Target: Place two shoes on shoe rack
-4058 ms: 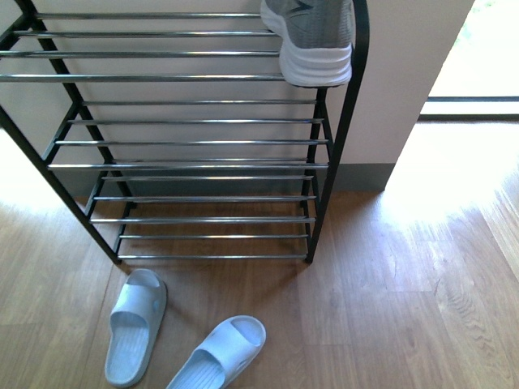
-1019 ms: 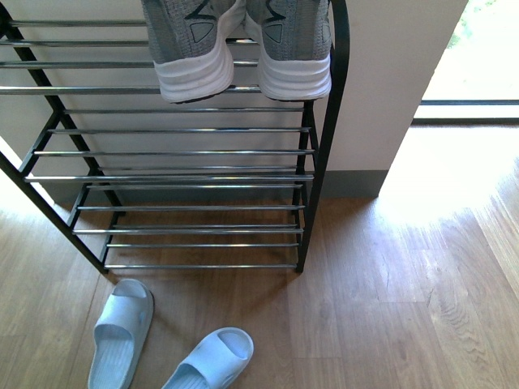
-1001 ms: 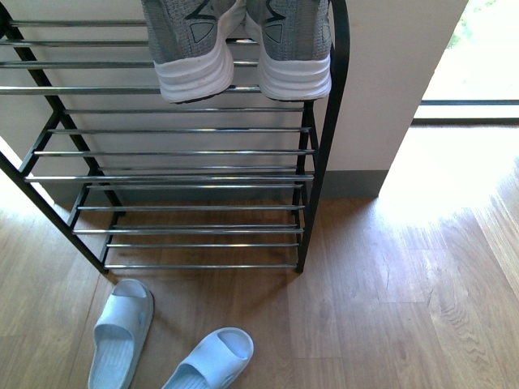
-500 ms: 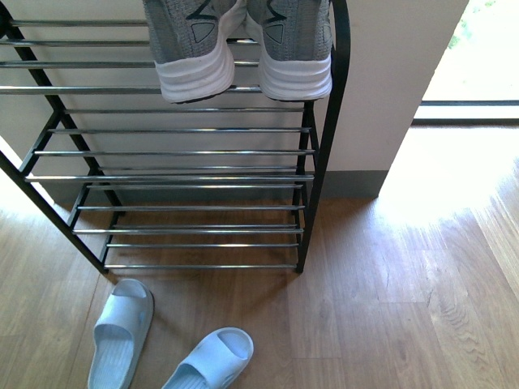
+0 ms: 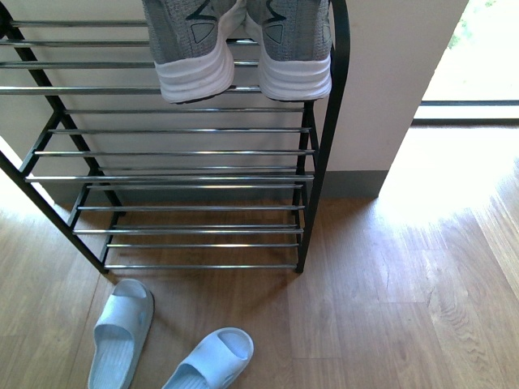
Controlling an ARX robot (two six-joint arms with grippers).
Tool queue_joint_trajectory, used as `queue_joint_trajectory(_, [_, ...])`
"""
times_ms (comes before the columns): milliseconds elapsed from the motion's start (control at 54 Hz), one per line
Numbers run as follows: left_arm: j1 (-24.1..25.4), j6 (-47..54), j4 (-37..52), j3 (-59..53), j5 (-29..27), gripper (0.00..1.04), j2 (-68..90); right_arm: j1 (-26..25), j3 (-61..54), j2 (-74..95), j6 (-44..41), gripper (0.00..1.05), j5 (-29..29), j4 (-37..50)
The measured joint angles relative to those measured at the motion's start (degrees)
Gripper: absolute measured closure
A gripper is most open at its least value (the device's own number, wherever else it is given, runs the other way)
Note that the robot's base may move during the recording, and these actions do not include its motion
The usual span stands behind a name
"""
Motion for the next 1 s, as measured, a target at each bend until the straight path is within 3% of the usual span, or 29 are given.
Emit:
queue_joint_trajectory(741, [0.1,0.0,0.9,-4.3,0.0,1.03,-3.7,0.0,0.0,0.0,0.0,0.09,0.0,0.0])
queue_joint_trajectory(834, [0.1,0.0,0.9,-4.2,0.0,0.9,-3.7,0.0,0.0,0.0,0.0,0.09,0.0,0.0])
queue_joint_trajectory(1001, [0.1,0.0,0.9,-4.3,0.0,0.52,-3.7,0.0,0.0,0.0,0.0,0.09,0.0,0.0])
